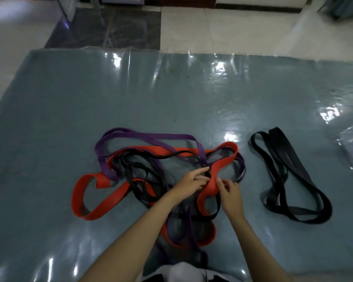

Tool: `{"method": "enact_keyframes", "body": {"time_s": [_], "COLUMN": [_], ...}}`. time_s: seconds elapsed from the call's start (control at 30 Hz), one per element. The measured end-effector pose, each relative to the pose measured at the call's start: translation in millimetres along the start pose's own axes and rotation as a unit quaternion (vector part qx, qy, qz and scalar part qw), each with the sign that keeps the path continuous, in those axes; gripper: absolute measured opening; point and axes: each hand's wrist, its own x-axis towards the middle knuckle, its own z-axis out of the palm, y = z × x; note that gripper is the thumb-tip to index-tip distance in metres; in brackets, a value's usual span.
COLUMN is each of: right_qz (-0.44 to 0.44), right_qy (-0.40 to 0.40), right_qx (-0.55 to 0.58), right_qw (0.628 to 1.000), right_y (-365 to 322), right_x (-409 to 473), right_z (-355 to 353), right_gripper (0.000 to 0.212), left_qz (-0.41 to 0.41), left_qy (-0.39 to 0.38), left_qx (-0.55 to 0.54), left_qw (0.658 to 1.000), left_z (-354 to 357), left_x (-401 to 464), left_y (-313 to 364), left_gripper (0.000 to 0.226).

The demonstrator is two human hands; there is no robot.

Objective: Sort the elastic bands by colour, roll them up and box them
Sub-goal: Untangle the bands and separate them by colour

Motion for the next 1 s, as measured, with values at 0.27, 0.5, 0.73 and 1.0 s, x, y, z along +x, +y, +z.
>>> {"method": "enact_keyframes", "body": {"time_s": [0.27, 0.5, 0.73, 1.0], "right_qz": [0.066, 0.059, 0.080, 0.104], "right_qy": [-0.076, -0.070, -0.047, -0.088], "right_qx": [-0.054, -0.019, 0.145, 0.189], "right_qw": [0.993, 0.996, 0.985, 0.973], "right_y": [42.7, 52.3, 52.1, 49.3], "right_x": [-41.2, -73.4, -94.6, -112.7], "right_z": [2.1, -2.0, -2.1, -14.8], "right_gripper": [0.012, 0.014, 0.023, 0.018], "left_qz": [0.072, 0.034, -0.144, -0.139], "left_qy": [0.102, 0.402, 0.383, 0.334], "left_qx": [0.217, 0.158, -0.040, -0.239], "left_qw": [0.968, 0.901, 0.911, 0.901], "left_z": [-28.8, -58.1, -57.8, -32.0], "left_x": [-56.8, -117.2, -128.4, -118.0], "left_y": [-40.4, -88.7, -132.7, -127.4], "left_gripper": [0.026, 0.018, 0.020, 0.014]}}
